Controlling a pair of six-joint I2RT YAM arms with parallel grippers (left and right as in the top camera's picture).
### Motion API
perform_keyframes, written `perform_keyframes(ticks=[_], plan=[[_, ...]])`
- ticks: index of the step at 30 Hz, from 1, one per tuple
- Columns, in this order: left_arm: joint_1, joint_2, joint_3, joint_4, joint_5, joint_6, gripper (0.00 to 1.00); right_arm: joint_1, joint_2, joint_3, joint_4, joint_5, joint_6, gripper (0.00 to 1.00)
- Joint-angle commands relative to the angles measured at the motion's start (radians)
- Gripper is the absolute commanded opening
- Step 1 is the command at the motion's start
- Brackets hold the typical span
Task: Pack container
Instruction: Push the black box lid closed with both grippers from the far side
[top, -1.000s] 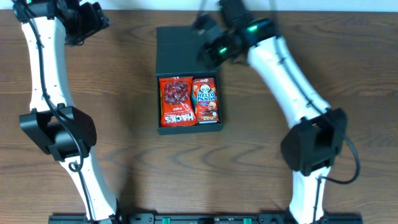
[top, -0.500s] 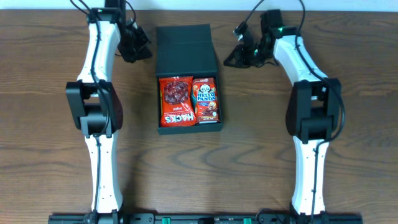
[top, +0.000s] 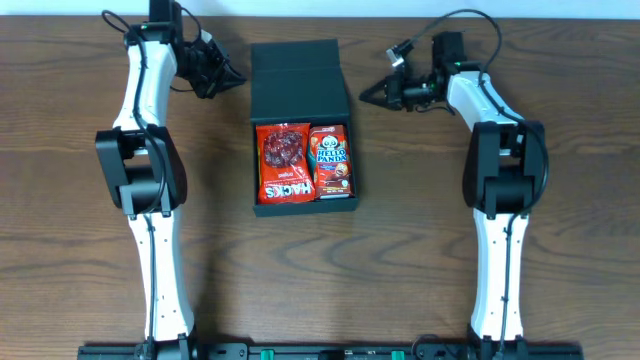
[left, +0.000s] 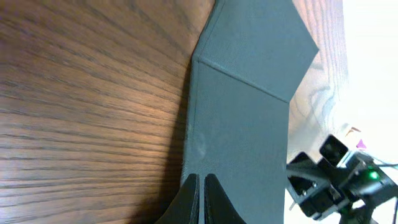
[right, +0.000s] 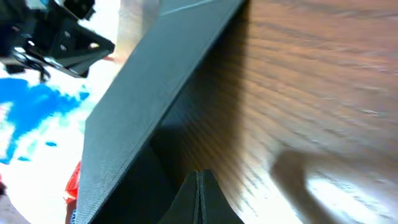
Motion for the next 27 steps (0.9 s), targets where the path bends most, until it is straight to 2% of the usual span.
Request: perform_keyframes(ticks=[1, 8, 11, 15, 27], plan=[[0.027, 0.018, 0.014, 0.0, 0.042, 0.067, 0.06, -0.007, 0.008, 0.004, 0.023, -0.095, 0.061, 0.01], [0.034, 0.031, -0.068, 0.047, 0.056, 0.089, 0.06, 0.005, 0.008, 0.004, 0.079, -0.098, 0.101, 0.01], [0.038, 0.031, -0.139, 0.143, 0.142, 0.071, 0.06, 0.008, 0.012, 0.004, 0.105, -0.099, 0.129, 0.01], [0.03, 0.031, -0.206, 0.211, 0.151, 0.008, 0.06, 0.013, 0.034, 0.004, 0.145, -0.117, 0.183, 0.01], [-0.022, 0.031, -0.226, 0.236, 0.143, -0.033, 0.06, 0.061, 0.096, 0.004, 0.161, -0.154, 0.231, 0.01]])
